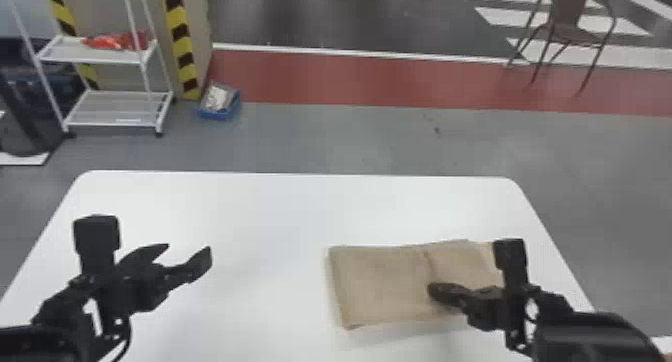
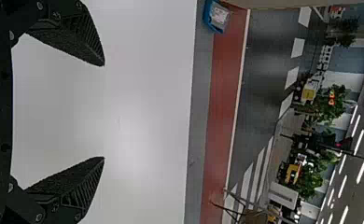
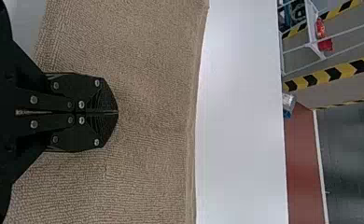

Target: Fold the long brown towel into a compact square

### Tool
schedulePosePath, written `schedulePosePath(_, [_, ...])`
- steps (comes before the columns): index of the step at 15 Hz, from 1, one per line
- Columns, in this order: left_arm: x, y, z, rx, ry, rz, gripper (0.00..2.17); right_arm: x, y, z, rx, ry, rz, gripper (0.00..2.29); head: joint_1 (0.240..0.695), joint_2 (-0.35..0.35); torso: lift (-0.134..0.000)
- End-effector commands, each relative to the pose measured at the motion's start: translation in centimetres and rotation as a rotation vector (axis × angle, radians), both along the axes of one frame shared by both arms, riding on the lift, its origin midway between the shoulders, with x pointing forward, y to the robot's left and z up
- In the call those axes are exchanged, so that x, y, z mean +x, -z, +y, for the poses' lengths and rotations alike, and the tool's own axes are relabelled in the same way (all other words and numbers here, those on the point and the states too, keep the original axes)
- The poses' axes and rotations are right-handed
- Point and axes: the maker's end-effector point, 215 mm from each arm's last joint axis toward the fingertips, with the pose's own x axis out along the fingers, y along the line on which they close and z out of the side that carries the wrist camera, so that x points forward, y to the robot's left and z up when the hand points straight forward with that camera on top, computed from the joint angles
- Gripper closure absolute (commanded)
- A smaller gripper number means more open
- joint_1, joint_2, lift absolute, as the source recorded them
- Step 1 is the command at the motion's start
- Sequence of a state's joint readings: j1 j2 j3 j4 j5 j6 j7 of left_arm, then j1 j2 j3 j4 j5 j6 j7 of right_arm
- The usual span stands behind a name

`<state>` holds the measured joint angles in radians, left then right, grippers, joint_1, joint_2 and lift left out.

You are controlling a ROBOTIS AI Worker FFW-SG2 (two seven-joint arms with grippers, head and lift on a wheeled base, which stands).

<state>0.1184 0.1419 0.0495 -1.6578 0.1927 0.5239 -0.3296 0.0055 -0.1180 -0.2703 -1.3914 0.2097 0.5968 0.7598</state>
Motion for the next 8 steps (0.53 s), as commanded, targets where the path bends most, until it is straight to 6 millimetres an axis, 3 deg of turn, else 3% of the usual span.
schedulePosePath(1, [-0.1,0.1,0.6,-0.002,-0.011,0.000,0.19,1.1,-0.3,4.1,0.034,-0.035,0.003,1.95,0.695,-0.105,0.000])
schedulePosePath(6, [0.0,-0.1,1.0,-0.009,-0.016,-0.005,0.19,1.8,-0.5,12.3,0.080,-0.113,0.011,1.95,0.695,0.001,0.000])
schedulePosePath(8, [-0.1,-0.1,1.2,-0.008,-0.017,-0.004,0.19,1.1,-0.4,13.9,0.101,-0.119,0.030,1.95,0.695,0.033,0.000])
